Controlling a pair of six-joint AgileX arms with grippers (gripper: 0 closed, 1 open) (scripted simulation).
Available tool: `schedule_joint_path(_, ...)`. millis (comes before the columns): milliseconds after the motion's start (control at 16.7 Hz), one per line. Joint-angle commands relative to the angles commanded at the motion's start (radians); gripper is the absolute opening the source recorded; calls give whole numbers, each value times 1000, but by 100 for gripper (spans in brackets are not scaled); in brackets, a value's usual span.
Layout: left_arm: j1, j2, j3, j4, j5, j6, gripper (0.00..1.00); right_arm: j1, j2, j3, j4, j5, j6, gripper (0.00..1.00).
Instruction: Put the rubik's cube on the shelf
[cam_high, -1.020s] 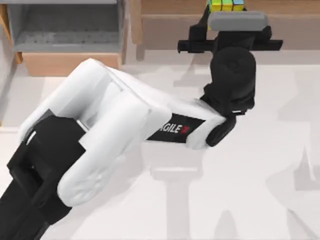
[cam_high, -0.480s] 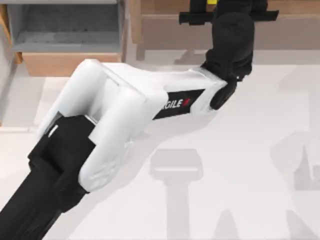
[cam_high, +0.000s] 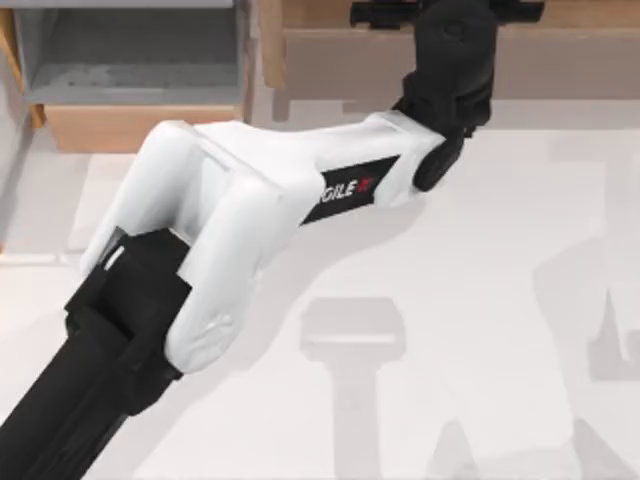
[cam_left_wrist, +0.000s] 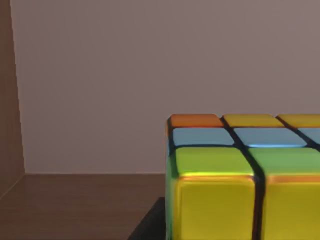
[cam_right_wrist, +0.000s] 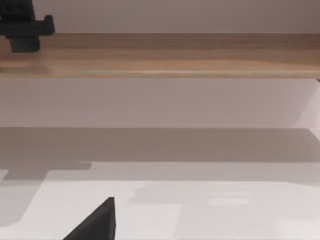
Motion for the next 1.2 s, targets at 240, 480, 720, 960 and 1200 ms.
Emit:
schedule_joint_path(240,0,0,0,0,0,0,23,0,0,0,0,0,0,100)
schedule_joint_path(480,0,0,0,0,0,0,53,0,0,0,0,0,0,100)
schedule_joint_path(720,0,0,0,0,0,0,83,0,0,0,0,0,0,100)
schedule_joint_path(960,0,0,0,0,0,0,100,0,0,0,0,0,0,100)
schedule_joint_path(1200,0,0,0,0,0,0,100,0,0,0,0,0,0,100)
